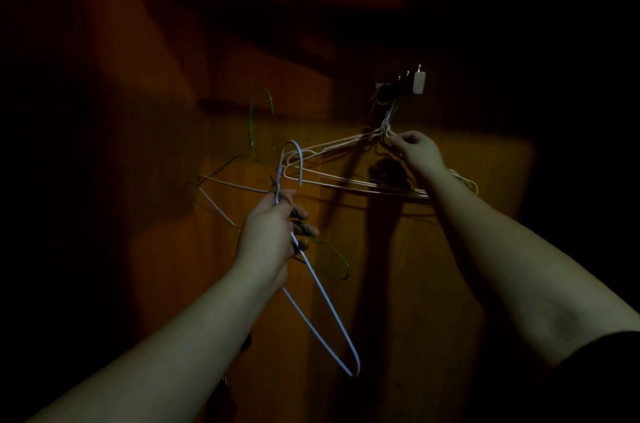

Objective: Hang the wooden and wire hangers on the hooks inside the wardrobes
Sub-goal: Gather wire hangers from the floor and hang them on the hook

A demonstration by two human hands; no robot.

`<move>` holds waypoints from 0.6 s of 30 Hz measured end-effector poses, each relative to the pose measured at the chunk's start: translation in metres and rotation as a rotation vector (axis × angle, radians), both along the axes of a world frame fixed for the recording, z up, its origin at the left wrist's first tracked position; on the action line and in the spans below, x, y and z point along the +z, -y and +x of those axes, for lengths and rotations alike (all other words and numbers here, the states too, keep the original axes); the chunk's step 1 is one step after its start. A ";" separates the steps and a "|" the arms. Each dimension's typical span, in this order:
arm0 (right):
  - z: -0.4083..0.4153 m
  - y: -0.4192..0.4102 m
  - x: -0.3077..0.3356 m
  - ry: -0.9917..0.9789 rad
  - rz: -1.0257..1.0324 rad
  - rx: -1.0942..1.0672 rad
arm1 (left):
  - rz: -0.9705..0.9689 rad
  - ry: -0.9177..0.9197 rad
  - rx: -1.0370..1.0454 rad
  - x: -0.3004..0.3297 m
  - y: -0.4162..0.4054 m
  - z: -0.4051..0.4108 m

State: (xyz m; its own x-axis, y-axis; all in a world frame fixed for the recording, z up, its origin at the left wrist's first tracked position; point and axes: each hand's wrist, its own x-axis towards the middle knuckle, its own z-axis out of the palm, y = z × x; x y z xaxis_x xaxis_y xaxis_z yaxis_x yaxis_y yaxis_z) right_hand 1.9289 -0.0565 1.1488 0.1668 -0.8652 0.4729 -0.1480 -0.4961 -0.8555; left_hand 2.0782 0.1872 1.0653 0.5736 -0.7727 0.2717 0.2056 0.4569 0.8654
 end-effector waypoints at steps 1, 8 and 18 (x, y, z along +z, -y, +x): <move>0.000 0.001 -0.001 -0.024 -0.012 -0.014 | -0.001 0.000 -0.004 0.000 0.000 -0.001; -0.003 0.010 -0.003 -0.084 -0.049 -0.037 | -0.010 0.003 -0.017 0.001 0.000 -0.004; -0.004 0.024 -0.001 -0.149 0.019 -0.078 | 0.019 -0.023 -0.020 -0.003 0.000 -0.005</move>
State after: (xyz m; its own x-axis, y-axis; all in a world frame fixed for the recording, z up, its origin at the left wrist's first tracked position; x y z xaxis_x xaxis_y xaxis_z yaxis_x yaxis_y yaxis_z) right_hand 1.9251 -0.0810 1.1480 0.1660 -0.8869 0.4311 -0.3116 -0.4619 -0.8304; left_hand 2.0730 0.1876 1.0624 0.5638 -0.7890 0.2442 0.2342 0.4362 0.8688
